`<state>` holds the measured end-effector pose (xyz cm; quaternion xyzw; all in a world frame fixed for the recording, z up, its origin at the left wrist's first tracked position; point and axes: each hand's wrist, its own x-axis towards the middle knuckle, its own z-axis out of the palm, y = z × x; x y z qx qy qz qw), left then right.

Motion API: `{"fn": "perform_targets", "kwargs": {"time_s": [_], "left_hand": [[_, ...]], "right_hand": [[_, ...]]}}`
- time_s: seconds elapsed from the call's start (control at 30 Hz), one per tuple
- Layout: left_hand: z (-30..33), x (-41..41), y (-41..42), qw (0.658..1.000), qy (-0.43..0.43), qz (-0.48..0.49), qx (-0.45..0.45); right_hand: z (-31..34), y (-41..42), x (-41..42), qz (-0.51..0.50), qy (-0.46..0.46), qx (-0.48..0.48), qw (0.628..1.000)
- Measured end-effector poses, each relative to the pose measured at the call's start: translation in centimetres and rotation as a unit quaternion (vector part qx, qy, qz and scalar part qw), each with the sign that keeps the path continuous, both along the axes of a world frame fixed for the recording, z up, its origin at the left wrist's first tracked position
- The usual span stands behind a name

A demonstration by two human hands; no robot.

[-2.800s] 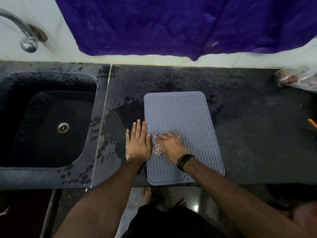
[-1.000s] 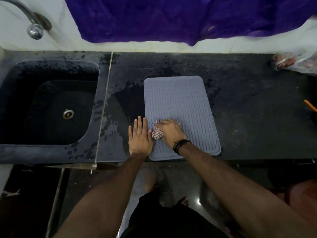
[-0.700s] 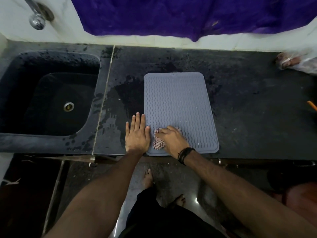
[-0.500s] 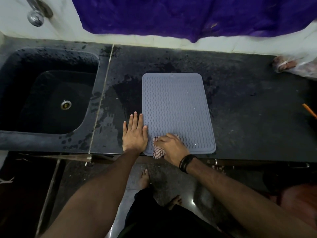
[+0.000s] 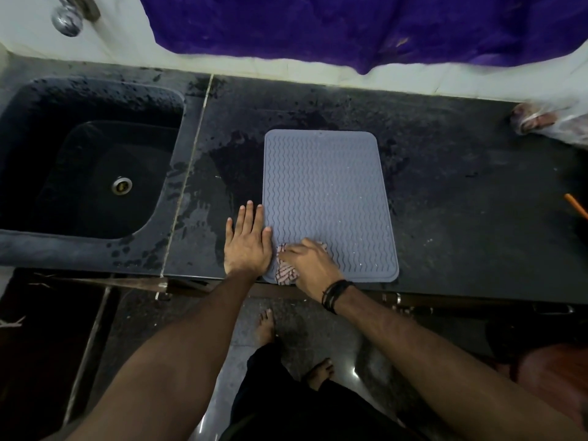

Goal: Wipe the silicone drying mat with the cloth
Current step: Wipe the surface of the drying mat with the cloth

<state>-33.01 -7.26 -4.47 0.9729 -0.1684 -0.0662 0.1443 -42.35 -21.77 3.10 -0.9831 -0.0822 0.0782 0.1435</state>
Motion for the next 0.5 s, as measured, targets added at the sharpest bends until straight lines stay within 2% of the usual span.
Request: {"fn": "perform_targets", "kwargs": {"time_s": [0.2, 0.33, 0.5], "left_hand": [[-0.1, 0.0, -0.1, 1.0, -0.007, 0.0, 0.011], [-0.1, 0.0, -0.1, 1.0, -0.008, 0.004, 0.012], [-0.6, 0.1, 0.0, 1.0, -0.009, 0.004, 0.011]], "right_hand": [[1.1, -0.9, 2.6, -0.016, -0.023, -0.021, 0.999], [1.4, -1.5, 5.3, -0.032, -0.001, -0.042, 0.999], [0.6, -1.2, 3.3, -0.019, 0.0, -0.046, 0.999]]}}
